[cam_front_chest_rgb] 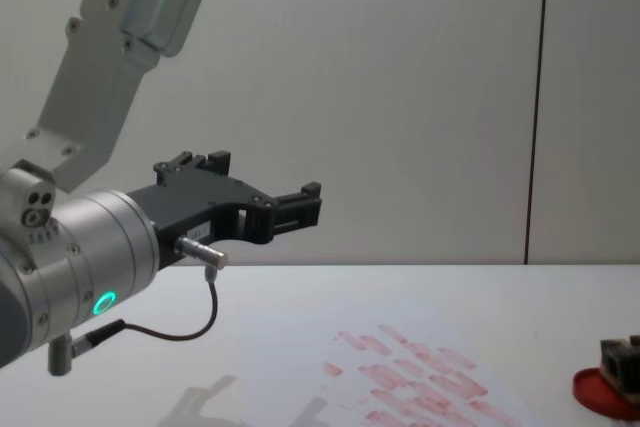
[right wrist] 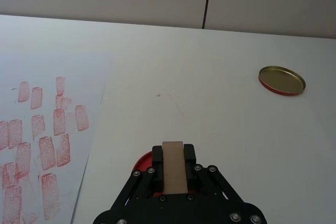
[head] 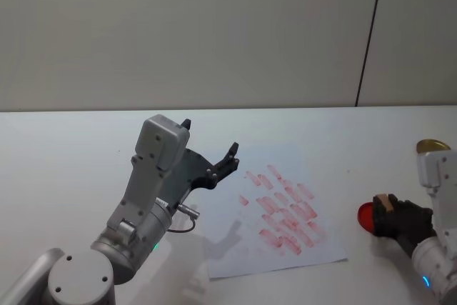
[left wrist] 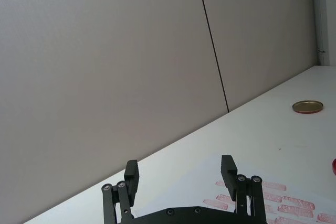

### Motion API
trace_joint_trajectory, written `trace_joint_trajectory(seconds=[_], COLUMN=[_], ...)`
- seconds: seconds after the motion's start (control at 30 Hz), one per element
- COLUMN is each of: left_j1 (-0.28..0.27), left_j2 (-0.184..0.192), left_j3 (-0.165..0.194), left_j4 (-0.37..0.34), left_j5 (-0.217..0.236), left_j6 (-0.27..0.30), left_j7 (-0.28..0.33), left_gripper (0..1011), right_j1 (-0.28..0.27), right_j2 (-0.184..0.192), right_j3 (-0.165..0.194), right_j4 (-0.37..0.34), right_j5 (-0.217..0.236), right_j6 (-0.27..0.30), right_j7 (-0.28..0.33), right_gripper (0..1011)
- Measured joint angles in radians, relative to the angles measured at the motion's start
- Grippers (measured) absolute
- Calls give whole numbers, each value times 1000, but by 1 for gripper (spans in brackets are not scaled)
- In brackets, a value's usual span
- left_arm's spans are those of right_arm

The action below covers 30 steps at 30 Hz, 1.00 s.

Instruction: Use the one hand to pick up the stamp and affix it onto the A4 paper.

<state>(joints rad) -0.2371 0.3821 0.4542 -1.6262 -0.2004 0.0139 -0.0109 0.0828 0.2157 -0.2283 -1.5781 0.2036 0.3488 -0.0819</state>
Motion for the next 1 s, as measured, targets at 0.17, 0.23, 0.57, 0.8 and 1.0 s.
trace_joint_trajectory(seconds=[0.17, 0.23, 0.57, 0.8, 1.0], left_j1=[0, 0, 0, 0, 0], left_j2=[0, 0, 0, 0, 0], left_j3=[0, 0, 0, 0, 0], left_j4=[0, 0, 0, 0, 0], left_j5=[0, 0, 0, 0, 0], left_j6=[0, 0, 0, 0, 0], left_j7=[0, 0, 0, 0, 0], left_gripper=[993, 993, 993, 993, 993], right_j1=[0, 1, 11, 19, 20], right_j2=[-1, -1, -5, -8, -8], right_j3=[4, 5, 13, 19, 21], right_j4=[4, 7, 31, 49, 49], right_j5=[-2, -2, 5, 14, 15], right_j6=[7, 8, 14, 16, 12], right_j7=[-3, -3, 8, 23, 32], right_gripper=[217, 217, 217, 217, 217])
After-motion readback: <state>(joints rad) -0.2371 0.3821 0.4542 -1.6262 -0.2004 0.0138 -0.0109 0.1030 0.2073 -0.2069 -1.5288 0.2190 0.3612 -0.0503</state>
